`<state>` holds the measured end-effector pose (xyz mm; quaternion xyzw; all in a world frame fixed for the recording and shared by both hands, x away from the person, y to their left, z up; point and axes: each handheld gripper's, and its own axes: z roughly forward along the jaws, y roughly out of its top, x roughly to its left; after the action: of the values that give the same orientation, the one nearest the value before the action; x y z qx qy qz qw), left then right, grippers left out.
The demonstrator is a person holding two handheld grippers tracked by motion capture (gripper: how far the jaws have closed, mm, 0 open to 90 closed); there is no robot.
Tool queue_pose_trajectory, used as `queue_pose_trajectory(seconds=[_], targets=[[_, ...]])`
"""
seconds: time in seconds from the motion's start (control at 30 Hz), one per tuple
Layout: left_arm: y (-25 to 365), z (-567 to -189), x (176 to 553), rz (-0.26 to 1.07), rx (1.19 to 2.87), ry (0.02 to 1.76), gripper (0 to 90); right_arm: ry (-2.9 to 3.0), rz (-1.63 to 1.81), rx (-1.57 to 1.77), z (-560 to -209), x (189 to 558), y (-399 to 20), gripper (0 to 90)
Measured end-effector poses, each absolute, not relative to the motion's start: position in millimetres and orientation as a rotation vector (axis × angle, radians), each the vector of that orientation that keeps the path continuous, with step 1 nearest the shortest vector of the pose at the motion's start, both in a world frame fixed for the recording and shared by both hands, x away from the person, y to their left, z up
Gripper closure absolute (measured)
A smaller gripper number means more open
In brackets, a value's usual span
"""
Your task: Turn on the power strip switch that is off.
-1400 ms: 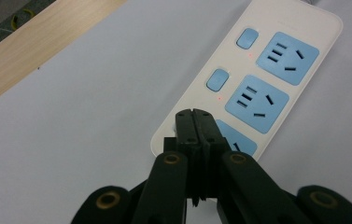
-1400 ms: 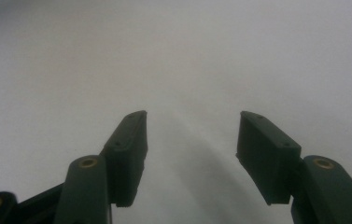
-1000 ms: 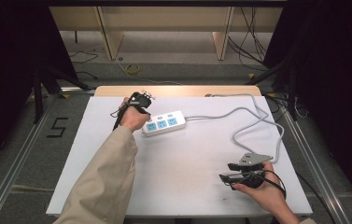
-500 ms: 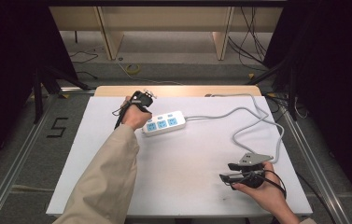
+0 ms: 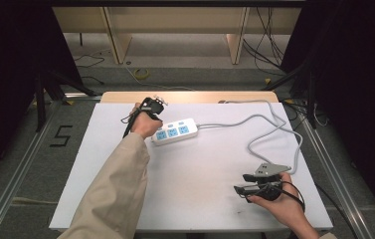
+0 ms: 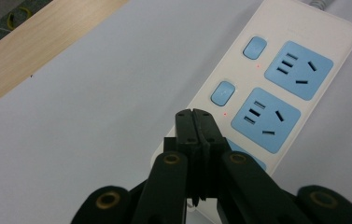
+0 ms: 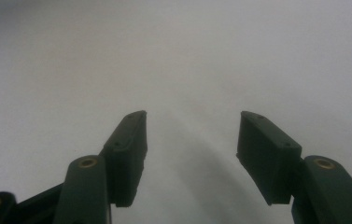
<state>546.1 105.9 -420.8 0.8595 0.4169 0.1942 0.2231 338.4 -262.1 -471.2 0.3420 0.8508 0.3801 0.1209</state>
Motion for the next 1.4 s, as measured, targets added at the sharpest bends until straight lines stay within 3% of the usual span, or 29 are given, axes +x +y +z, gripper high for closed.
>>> queue_pose_trajectory(seconds=[1.4], targets=[[107.5,-442.8,552.8,0.538,2.382,1.132,89.8,2.489,1.110,0.994,-471.5,338.4,-262.4,43.3]])
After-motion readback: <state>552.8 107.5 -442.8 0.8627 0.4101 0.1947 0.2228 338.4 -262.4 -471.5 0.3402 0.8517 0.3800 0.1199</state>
